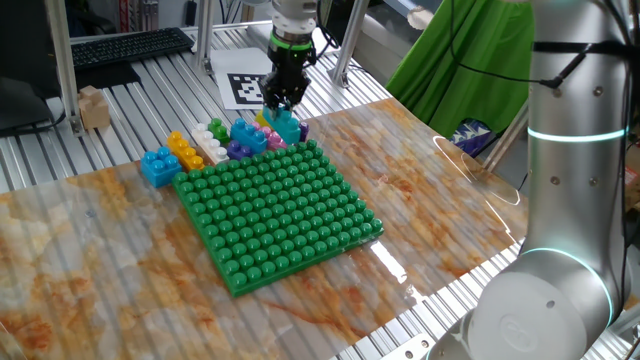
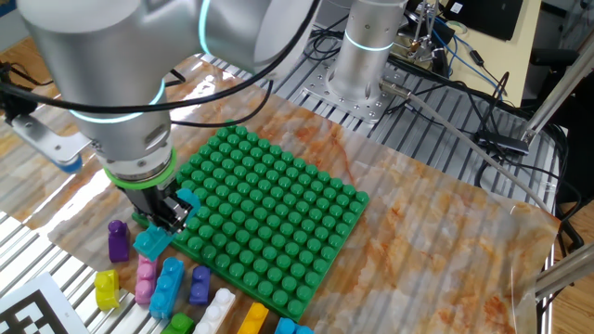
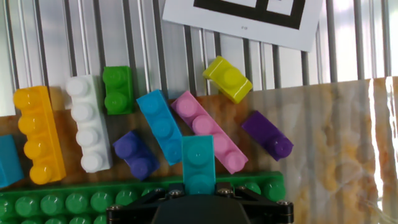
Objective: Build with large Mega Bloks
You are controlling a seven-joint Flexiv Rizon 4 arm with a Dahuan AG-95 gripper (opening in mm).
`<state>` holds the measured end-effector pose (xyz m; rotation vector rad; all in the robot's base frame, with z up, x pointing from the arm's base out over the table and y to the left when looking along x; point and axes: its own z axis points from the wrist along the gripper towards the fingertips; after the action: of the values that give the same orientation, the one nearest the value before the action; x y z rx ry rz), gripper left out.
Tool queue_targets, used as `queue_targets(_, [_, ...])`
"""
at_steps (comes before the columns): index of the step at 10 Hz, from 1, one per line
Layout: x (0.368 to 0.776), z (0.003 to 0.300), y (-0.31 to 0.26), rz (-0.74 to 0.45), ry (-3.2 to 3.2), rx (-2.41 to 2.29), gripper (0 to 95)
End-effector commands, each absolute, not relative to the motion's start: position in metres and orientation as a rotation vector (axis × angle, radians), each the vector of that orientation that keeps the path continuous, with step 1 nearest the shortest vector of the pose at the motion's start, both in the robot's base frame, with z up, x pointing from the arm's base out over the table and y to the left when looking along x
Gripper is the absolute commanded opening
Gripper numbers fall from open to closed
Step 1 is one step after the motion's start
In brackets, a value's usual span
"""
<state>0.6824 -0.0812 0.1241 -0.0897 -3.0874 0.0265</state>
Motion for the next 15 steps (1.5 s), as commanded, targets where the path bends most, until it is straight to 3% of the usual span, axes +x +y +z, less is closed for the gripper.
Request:
queue_targets(1, [0.680,0.125,-0.081,0.030,-3.089,-0.081,0.0])
queue_targets(7, [0.645,0.125,-0.090,0.042,-3.091,-0.094,0.0])
queue_targets(15, [0.600,0.101,-0.083,0.040,-3.116,-0.139,0.0])
